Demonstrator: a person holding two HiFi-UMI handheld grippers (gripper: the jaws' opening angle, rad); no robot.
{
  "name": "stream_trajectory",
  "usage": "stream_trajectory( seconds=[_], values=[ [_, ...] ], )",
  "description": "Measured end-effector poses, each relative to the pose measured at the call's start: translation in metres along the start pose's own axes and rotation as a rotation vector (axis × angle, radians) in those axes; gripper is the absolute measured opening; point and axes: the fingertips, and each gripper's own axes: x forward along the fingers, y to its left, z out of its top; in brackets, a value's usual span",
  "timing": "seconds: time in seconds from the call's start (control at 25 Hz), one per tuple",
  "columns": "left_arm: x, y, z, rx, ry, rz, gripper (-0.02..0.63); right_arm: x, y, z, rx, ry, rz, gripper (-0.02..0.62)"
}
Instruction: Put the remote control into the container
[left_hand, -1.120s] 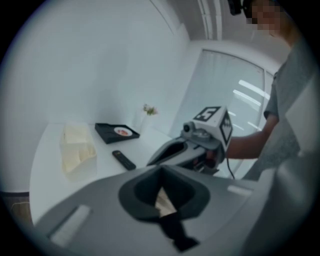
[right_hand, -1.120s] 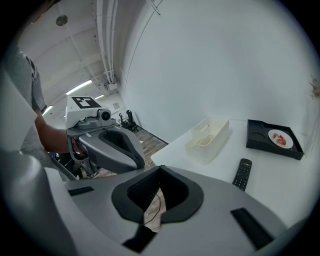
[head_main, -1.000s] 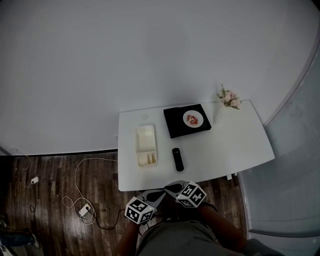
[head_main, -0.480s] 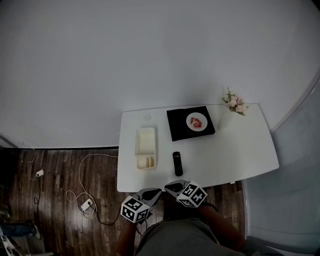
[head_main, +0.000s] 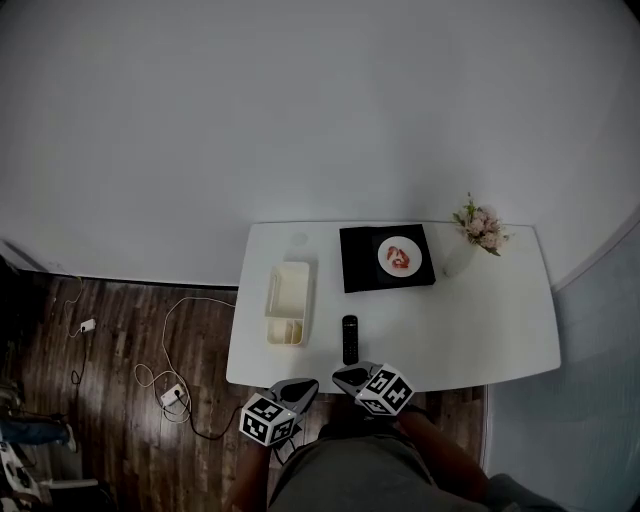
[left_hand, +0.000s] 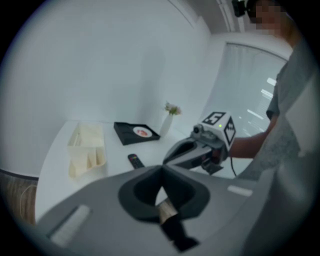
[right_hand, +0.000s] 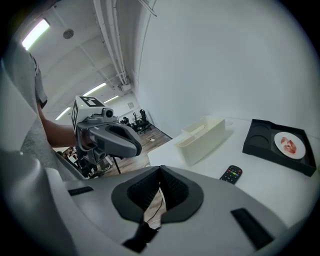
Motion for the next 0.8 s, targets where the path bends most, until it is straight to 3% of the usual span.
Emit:
stream_trajectory(
  seconds=[0.24, 0.52, 0.8],
  values=[
    [0.010, -0.003, 0.003, -0.033, 0.006, 0.057, 0.000, -0.006, -0.014, -0.004, -0.020, 0.025, 0.047, 0.015],
    [0.016, -0.006, 0.007, -0.056, -0.018, 0.099, 0.000, -0.007, -0.035, -0.010, -0.040, 0.035, 0.045, 0.015],
    [0.018, 0.014, 0.011, -0.050, -0.031, 0.083, 0.000, -0.002, -0.044, -0.010, -0.032, 0.050, 0.003, 0.015]
  ],
)
